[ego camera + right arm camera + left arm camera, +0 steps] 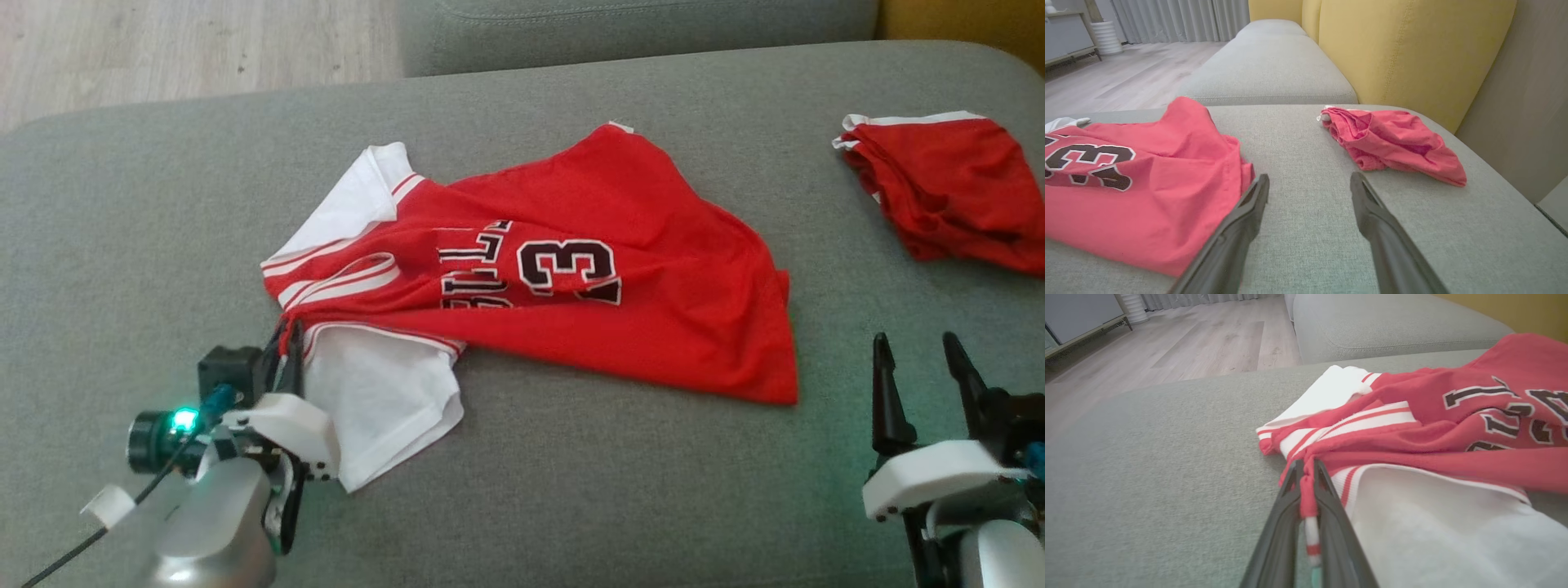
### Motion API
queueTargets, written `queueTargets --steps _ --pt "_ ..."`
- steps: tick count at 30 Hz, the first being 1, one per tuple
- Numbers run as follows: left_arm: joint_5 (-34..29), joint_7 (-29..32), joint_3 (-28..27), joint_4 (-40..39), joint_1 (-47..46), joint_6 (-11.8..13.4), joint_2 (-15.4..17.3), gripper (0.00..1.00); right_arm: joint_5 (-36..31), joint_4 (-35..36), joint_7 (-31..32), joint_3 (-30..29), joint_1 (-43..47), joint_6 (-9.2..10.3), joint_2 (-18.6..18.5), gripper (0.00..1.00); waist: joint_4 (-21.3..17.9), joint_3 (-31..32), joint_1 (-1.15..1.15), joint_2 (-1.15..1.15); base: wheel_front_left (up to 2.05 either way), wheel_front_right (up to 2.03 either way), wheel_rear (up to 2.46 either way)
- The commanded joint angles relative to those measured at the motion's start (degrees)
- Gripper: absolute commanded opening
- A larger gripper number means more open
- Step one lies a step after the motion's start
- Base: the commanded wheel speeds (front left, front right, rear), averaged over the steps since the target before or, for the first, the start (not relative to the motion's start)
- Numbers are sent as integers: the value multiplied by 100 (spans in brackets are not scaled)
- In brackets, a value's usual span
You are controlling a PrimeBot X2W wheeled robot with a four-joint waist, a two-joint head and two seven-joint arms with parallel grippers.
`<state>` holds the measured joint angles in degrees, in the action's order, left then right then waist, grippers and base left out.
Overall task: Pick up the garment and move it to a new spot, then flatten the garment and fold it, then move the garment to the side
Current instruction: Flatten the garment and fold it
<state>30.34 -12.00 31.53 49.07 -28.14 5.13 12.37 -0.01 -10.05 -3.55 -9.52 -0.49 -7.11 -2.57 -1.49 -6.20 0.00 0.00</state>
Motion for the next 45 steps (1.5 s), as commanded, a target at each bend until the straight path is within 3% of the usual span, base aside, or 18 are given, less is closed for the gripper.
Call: queueTargets --steps 1,3,5,6,19,31,45 --pt "47 -37 -214 -150 -180 53 255 0 27 104 -63 78 -153 -37 -31 100 23 -11 0 0 0 0 0" --pt "69 -5 -208 -186 -128 51 279 0 27 5 -96 29 -168 -37 -31 100 44 -15 0 0 0 0 0" --pt "84 2 -185 -247 -62 46 263 41 31 -67 -126 -33 -187 -37 -31 100 65 -12 0 0 0 0 0" --pt "103 -11 -183 -290 -25 28 248 100 33 -94 -143 -68 -198 -37 -31 100 76 -7 0 0 0 0 0" --pt "307 -271 -398 -1488 772 18 131 100 98 -87 -318 -136 -178 -37 -31 100 282 274 0 0 0 0 0" --pt "328 -298 -897 -3231 2405 400 114 100 493 -174 -458 248 204 -37 -31 100 534 898 0 0 0 0 0" --pt "269 -239 -888 -3846 3041 640 196 100 776 -535 -629 753 297 -37 -31 100 580 1174 0 0 0 0 0"
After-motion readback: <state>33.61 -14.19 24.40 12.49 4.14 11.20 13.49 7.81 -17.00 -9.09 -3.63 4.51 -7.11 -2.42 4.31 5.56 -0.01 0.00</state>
